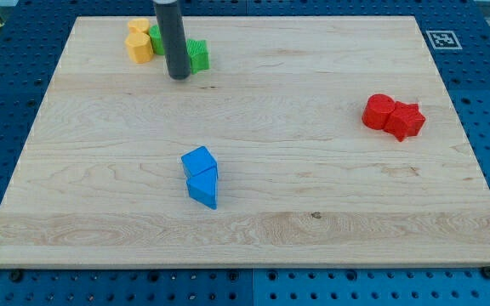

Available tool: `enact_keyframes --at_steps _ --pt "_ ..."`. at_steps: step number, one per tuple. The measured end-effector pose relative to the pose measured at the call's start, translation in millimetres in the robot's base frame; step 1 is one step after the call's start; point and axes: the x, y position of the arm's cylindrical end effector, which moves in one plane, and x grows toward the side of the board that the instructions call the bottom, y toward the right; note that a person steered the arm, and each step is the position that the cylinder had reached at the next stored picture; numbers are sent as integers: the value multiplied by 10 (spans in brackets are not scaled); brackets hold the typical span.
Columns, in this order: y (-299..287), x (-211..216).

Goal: Move the green star into the green circle

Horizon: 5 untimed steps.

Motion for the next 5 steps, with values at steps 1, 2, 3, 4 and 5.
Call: enact_keyframes --at_steps 1,2,3,4,5 --pt "465 131" --pt "740 -18" --pt "697 -26" --pt "537 -228" --pt "360 -443"
